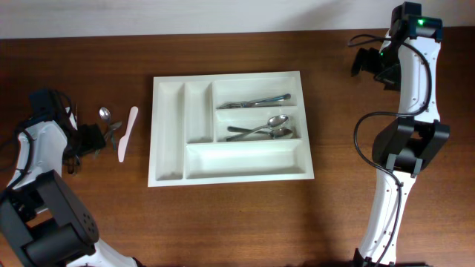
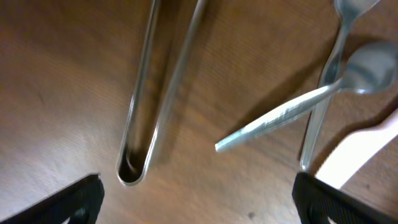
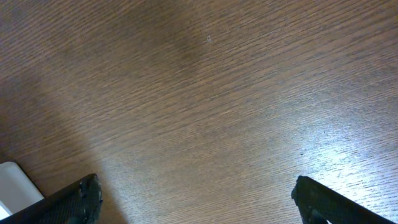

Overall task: Pack container
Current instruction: 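Lower the left gripper and grasp the long steel tongs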

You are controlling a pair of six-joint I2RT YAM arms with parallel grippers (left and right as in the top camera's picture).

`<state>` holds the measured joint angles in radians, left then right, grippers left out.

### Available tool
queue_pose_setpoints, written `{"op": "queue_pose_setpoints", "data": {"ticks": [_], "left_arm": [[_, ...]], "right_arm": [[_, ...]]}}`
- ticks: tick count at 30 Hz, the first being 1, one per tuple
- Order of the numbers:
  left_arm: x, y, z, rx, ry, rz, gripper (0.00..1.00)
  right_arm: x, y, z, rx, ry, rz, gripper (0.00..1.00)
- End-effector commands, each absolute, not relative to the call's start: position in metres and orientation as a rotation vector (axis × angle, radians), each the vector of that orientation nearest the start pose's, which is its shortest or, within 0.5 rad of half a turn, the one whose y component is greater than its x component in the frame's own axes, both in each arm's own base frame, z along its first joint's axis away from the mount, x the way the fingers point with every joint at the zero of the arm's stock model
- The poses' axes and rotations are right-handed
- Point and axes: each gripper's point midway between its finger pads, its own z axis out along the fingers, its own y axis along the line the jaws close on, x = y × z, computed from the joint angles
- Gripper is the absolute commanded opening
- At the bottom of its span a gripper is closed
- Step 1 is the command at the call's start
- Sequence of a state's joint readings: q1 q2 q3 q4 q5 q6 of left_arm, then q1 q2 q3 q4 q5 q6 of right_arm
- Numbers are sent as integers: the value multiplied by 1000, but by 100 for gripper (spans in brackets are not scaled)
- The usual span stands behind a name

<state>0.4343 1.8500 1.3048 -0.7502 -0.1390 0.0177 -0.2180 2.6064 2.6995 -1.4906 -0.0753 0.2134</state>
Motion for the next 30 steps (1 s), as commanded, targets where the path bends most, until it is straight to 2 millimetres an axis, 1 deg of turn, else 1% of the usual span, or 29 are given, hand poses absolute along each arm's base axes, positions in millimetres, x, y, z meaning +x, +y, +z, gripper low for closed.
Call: {"op": "queue_pose_setpoints", "data": {"ticks": [1,3,7,11,15,18,21,25,28,30], "left_arm": [[364,200,63,-387,2826,350,99],[370,203,65,-328,2809,368,99],[375,212,60,-335,2789,381,100],[366,222,43,-379,2826,372,99],[353,231,23,-431,2881,354,99],[345,236,17,-465,2902,344,100],[343,239,16,-478,2902,344,100],[343,234,15,-475,2907,303,84],[344,228,13,-472,2906,252,78],[346,225,12,-467,2905,227,72]], "right_arm": [[521,-102,92,638,2882,110,99],[521,-101,92,637,2882,110,99],[521,-102,92,639,2882,110,99],[521,-102,92,639,2882,110,99],[521,-102,92,638,2882,110,99],[521,-102,92,638,2882,110,99],[521,-102,92,638,2882,110,99],[521,-102,92,638,2882,110,99],[521,-102,92,638,2882,110,99],[521,-102,92,638,2882,110,99]]}}
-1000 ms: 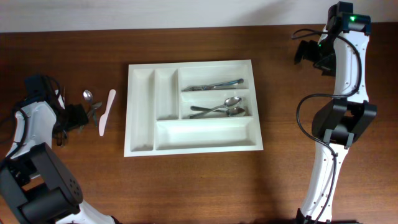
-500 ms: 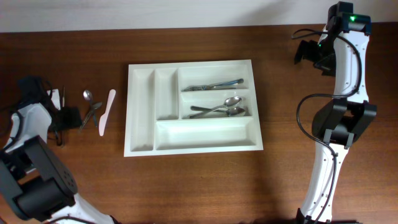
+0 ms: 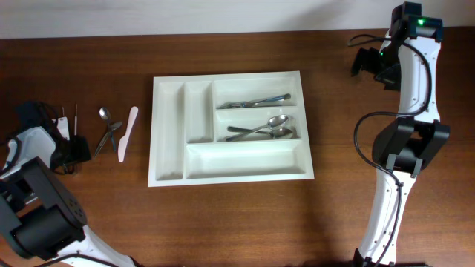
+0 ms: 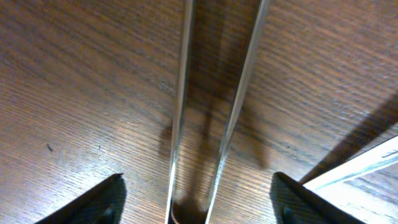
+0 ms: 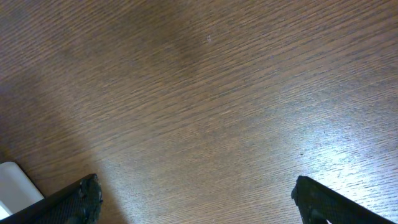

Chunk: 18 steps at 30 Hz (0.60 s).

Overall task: Pack container
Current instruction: 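Lower the left gripper and grasp the long steel tongs, then lift the tongs and carry them over the tray with the left gripper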

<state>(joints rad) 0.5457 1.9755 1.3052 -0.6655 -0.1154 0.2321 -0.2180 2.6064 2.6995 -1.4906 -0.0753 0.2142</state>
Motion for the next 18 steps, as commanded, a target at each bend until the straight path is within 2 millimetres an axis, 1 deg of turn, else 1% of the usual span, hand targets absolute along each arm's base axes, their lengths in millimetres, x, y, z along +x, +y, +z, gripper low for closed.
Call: {"op": "queue_pose_setpoints", "data": {"ticks": [1,7,10,11,13,18], "left_arm": [[346,224,11,-467,2904,223,70],[345,224,11,-468,2906,223,61],[345,223,10,-467,2907,217,60],[346,222,9,-465,2907,206,61],[346,220,4,-464,2915,181,62],[340,216,-19,-471,2971,146,62]], "right_arm": [[521,-102,92,638,2882,110,99],[521,-102,92,638,2882,110,99],[521,-102,92,638,2882,110,99],[521,-102,92,638,2882,110,99],[521,-102,92,638,2882,110,99],[521,-102,92,638,2882,110,99]]}}
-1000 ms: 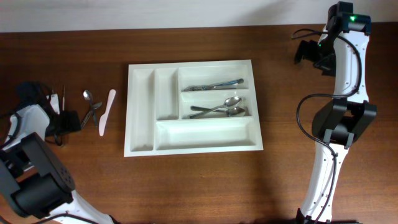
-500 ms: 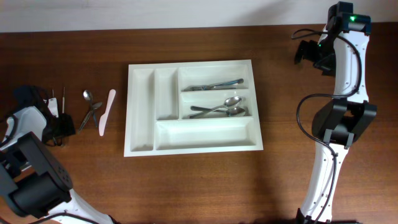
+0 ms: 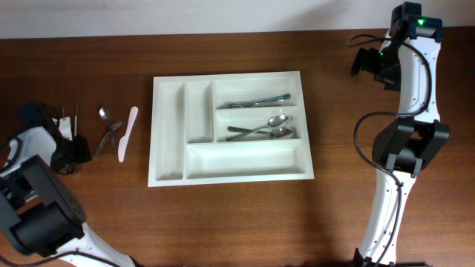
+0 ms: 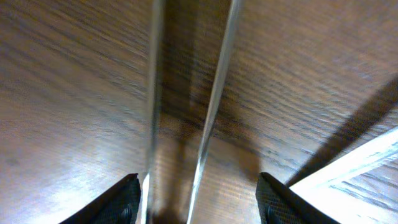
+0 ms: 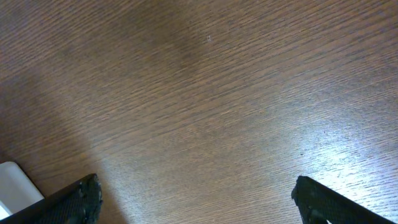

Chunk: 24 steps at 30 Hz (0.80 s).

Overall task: Pack container
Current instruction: 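Lift the tongs and carry them over the tray with the left gripper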

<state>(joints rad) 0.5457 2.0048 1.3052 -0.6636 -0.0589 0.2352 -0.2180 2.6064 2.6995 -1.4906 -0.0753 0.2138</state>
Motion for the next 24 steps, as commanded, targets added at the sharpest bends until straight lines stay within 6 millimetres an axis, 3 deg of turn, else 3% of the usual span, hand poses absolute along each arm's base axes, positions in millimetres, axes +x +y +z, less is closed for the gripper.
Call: {"op": "queue_pose_setpoints", "data": {"ticks": [1,6,10,14,22,24], "left_arm": [[339,215,-23,-473,2982,140,62],[337,206,-38,-473,3007,66,59],[337,204,-41,-508,3005,42,48],[337,203,-41,-529,3000,37,29],[337,203,-41,-545,2998,35,22],[337,203,-41,-546,2999,34,11]], "right_arm": [[521,-102,92,638,2882,110,99],[521,-102,92,638,2882,110,99],[521,-102,92,638,2882,110,99],[521,-102,92,638,2882,110,99],[521,-102,92,638,2882,110,99],[521,-102,92,638,2882,110,99]]}}
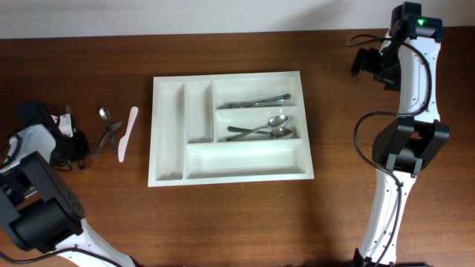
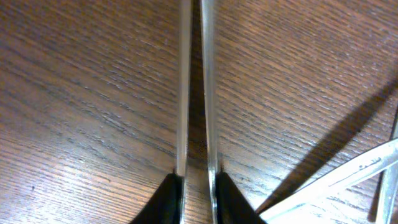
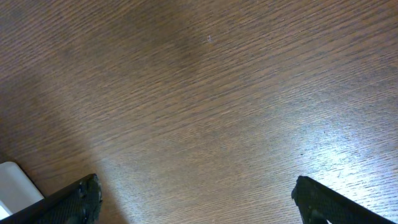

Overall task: Pack container
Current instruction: 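Lift the tongs and carry them over the tray with the left gripper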

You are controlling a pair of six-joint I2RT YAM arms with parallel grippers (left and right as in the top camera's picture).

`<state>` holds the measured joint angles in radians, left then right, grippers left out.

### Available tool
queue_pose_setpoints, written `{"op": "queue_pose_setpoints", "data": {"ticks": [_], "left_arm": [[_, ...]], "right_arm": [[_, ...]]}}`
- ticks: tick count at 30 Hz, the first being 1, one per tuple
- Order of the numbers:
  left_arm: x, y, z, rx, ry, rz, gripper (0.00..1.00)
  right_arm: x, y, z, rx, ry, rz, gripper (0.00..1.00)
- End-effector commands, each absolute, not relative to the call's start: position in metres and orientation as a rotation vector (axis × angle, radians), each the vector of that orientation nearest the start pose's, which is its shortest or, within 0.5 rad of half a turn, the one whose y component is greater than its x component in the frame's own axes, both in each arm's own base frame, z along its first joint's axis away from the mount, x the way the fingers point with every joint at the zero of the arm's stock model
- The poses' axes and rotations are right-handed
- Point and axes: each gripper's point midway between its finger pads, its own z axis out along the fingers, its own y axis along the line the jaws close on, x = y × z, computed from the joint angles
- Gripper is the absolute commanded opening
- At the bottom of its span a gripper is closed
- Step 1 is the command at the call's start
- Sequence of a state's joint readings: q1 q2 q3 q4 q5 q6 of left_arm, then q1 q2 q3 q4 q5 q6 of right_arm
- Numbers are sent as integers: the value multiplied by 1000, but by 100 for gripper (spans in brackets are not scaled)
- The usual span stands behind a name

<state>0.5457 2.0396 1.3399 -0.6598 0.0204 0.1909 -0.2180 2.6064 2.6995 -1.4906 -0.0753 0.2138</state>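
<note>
My left gripper (image 2: 196,194) is shut on a pair of steel tongs (image 2: 185,87), squeezing their two arms nearly together near the bend. In the overhead view that gripper (image 1: 72,142) sits at the table's far left, with the tongs mostly hidden under it. Two loose spoons (image 1: 107,130) and a white plastic utensil (image 1: 128,133) lie just right of it. The white cutlery tray (image 1: 169,133) stands mid-table with forks (image 1: 256,100) and spoons (image 1: 261,130) in its right compartments. My right gripper (image 3: 196,199) is open over bare wood at the far right rear.
A spoon handle (image 2: 336,182) crosses the lower right of the left wrist view, close to the tongs. The tray's corner (image 3: 12,180) shows at the left edge of the right wrist view. The tray's left and bottom compartments hold nothing.
My left gripper's fingers stood apart on either side of the tongs' arms; now they are shut on them and the arms are pressed close together. The right arm has not moved.
My left gripper was open by the spoons with the tongs' bend between its fingers. Then it stood further left, open and straddling the tongs. Its fingers were then closer in, and now they are shut on the tongs. The right gripper stayed open throughout.
</note>
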Motion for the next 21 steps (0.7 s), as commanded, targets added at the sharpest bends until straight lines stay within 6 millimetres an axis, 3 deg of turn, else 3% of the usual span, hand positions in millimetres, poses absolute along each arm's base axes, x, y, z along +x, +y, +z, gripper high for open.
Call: {"op": "queue_pose_setpoints", "data": {"ticks": [1,5,21], "left_arm": [[337,203,-40,-547,3002,32,7],[339,204,-32,-553,3009,22,3],[381,223,38,-524,2941,61,3]], "right_arm": [[521,-102,92,638,2882,110,99],[521,-102,92,638,2882,110,99],[521,-102,92,638,2882,110,99]]}}
